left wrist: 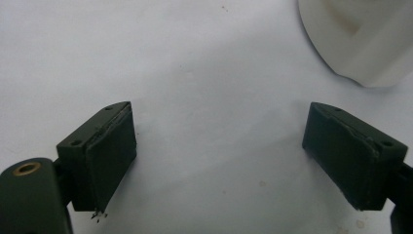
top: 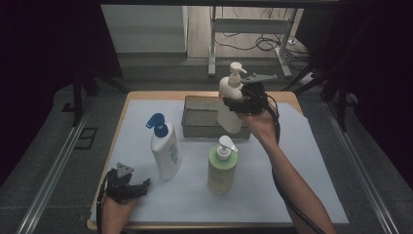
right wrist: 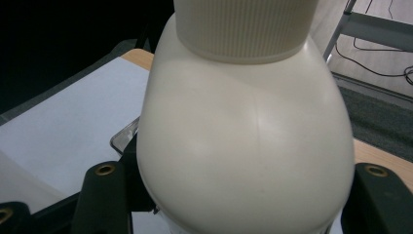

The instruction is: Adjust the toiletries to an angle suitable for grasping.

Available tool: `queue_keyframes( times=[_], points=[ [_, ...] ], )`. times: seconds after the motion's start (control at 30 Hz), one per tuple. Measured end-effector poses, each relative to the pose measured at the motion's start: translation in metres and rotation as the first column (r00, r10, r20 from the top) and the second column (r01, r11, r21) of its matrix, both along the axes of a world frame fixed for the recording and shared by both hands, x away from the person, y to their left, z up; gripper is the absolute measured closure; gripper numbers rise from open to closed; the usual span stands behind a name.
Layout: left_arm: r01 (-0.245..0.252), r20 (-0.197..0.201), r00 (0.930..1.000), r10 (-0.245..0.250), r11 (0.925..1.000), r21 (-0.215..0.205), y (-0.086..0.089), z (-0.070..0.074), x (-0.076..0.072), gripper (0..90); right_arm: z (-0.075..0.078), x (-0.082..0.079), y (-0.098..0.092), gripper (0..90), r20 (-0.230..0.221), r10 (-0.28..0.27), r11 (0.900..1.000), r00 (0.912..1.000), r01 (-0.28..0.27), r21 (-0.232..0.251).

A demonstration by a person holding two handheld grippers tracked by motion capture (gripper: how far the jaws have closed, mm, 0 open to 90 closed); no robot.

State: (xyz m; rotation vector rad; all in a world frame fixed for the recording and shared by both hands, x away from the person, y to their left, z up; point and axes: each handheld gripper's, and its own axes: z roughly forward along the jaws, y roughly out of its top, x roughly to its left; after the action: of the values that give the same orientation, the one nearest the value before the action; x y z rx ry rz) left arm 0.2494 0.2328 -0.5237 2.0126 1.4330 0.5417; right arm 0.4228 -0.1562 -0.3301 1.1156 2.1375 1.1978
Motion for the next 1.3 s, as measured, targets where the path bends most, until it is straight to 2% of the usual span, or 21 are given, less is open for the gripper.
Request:
queue_keyframes(
  times=[0.57, 0.83, 1.0, 1.13, 1.3],
  points=[
    [-0.001, 0.001, 1.0, 0.001, 1.0, 0.0, 0.0, 0.0, 0.0, 12.2, -0.004, 0.025, 0.027, 37.5, 0.01, -0.014, 1.0, 0.9999, 0.014, 0.005],
    [0.0, 0.001, 1.0, 0.0, 1.0, -0.002, 0.0, 0.0, 0.0, 12.2, -0.011, 0.037, 0.038, 37.5, 0.025, -0.014, 1.0, 0.9996, 0.014, -0.015],
    [0.0, 0.001, 1.0, 0.0, 1.0, -0.002, 0.0, 0.0, 0.0, 12.2, -0.017, 0.044, 0.043, 37.5, 0.028, -0.015, 1.0, 0.9995, 0.015, -0.018],
    [0.0, 0.001, 1.0, 0.0, 1.0, -0.002, 0.0, 0.0, 0.0, 12.2, -0.025, 0.048, 0.047, 37.5, 0.031, -0.006, 0.999, 0.9995, 0.007, -0.041],
    [0.0, 0.0, 1.0, 0.0, 1.0, -0.001, 0.0, 0.0, 0.0, 12.2, -0.035, 0.047, 0.049, 37.4, 0.01, -0.003, 0.999, 0.9999, 0.003, -0.041]
  ],
)
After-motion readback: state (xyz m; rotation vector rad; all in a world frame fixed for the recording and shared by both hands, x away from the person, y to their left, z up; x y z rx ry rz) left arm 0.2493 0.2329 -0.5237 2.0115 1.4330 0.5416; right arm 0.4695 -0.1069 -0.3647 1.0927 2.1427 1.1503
